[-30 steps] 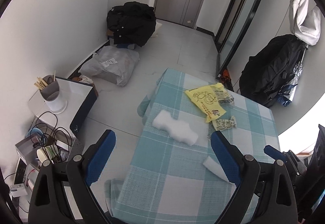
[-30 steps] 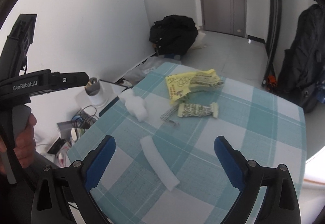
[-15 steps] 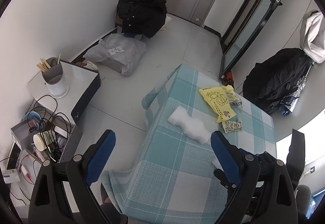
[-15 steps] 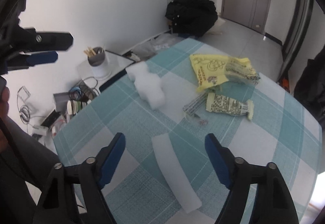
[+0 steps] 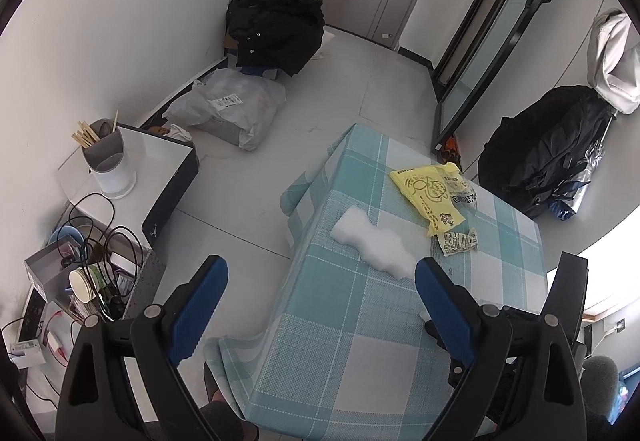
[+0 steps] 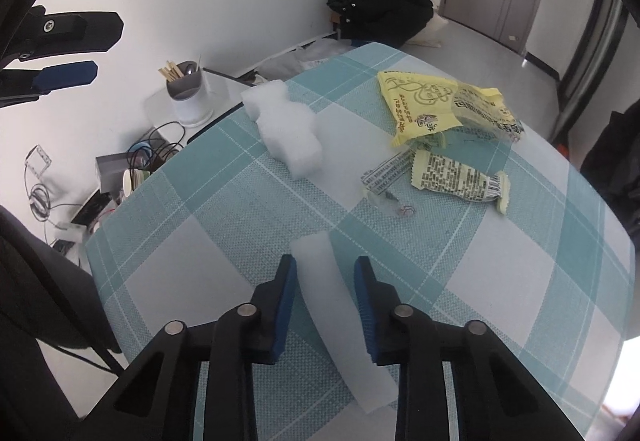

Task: Collect trash
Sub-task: 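Lower the right tool onto the white foam strip and close it, then grasp the white foam block with the left tool while the right tool holds the foam strip, then carry the foam strip and foam block in both tools over the white bin, then open both tools over the bin, dropping the foam pieces, then move both open tools back from the bin over the table, then lower the right tool onto the cream snack wrapper end and close it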

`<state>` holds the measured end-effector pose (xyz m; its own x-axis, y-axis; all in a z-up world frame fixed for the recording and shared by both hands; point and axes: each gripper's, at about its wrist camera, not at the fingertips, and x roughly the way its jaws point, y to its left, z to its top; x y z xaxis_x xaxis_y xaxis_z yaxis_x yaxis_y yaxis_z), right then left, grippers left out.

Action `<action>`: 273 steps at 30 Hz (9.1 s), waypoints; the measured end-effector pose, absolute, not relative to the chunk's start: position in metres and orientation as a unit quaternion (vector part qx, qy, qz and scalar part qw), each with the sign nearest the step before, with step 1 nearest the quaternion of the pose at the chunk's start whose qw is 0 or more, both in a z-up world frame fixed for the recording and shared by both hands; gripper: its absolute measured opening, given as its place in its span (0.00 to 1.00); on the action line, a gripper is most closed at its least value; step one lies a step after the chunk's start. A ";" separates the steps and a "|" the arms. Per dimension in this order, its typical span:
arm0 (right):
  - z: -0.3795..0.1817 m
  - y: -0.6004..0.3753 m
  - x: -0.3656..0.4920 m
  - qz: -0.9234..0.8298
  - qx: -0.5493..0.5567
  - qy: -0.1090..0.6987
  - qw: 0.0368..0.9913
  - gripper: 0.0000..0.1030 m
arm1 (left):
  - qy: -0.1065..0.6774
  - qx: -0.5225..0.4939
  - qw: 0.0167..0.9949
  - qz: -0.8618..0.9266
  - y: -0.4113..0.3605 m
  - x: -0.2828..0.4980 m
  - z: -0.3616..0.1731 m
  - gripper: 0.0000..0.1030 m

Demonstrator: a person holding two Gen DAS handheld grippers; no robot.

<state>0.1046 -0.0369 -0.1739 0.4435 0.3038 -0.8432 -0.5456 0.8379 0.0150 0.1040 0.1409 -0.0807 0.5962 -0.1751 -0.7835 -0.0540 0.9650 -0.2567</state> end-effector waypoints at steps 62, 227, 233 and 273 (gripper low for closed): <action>-0.143 -0.149 0.065 0.226 0.069 0.441 0.866 0.12 | 0.614 -0.131 0.778 0.015 0.074 0.204 -0.142 0.90; -0.071 -0.527 -0.025 -0.063 0.327 0.337 0.881 0.45 | 0.442 0.084 0.850 -0.273 -0.262 0.100 -0.016 0.74; -0.021 -0.484 -0.006 -0.032 0.291 0.300 0.908 0.54 | 0.411 0.059 0.876 -0.245 -0.212 0.105 0.005 0.78; -0.117 -0.171 0.181 0.123 0.089 0.472 0.868 0.80 | 0.386 -0.101 0.916 -0.041 0.071 0.189 -0.028 0.90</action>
